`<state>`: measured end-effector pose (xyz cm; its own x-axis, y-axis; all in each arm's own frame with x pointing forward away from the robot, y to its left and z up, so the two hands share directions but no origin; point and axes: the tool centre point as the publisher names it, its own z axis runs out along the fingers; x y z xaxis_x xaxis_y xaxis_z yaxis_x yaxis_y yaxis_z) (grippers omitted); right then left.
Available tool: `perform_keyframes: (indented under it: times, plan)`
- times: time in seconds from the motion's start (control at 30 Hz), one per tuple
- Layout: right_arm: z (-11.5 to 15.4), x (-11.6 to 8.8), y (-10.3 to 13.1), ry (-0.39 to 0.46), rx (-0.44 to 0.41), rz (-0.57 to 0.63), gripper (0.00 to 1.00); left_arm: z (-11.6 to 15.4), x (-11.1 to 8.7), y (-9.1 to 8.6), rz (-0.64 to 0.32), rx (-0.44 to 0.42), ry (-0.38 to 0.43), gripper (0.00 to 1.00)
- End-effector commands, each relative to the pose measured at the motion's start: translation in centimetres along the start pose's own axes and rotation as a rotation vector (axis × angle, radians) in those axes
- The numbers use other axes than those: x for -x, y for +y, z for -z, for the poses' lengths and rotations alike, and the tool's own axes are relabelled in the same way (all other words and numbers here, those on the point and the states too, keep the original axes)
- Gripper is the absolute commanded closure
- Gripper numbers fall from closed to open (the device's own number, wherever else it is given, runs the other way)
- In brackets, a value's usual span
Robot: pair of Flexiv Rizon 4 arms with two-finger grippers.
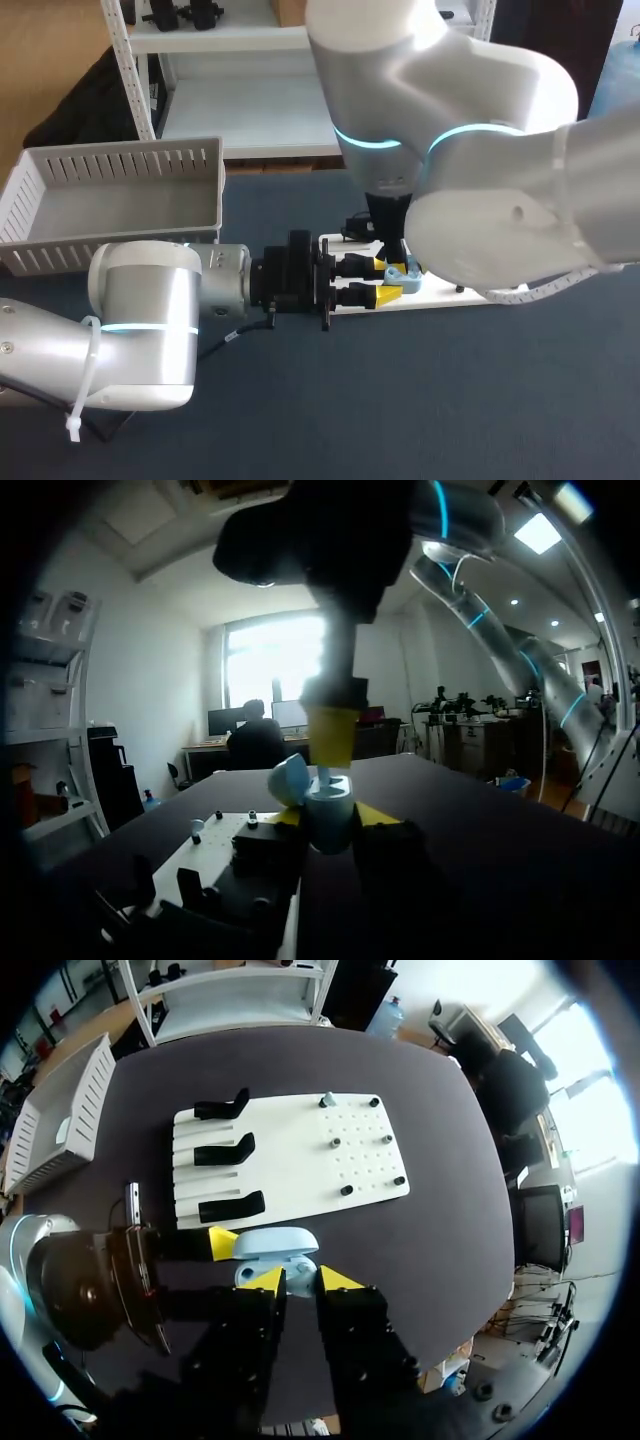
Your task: Pick up each earbud case from the left stands, insert the matching earbuds, close the lid, and place the case in the box.
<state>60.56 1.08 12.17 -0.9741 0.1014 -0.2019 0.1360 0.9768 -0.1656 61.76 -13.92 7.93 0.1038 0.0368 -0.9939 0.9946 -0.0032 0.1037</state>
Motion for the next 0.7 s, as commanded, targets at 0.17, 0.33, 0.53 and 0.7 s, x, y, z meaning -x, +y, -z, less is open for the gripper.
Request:
perform_keyframes:
  times: [0.17,0.33,0.53,0.7]
  plan:
    - [0.2,0.3,0.5,0.004,-0.001,0.0,0.59,-0.1,0.0,0.0,-0.001,0.003,-0.001,1.0]
    - [0.6,0.0,0.3,-0.003,0.016,0.002,0.53,-0.1,0.0,0.0,-0.001,0.003,-0.001,1.0]
    - [2.2,-0.5,-0.7,-0.03,0.105,0.004,0.57,-0.1,0.0,0.0,-0.001,0.003,-0.001,1.0]
    - [3.6,0.0,-2.9,-0.018,0.268,0.018,0.6,-0.1,0.0,0.0,-0.001,0.003,-0.001,1.0]
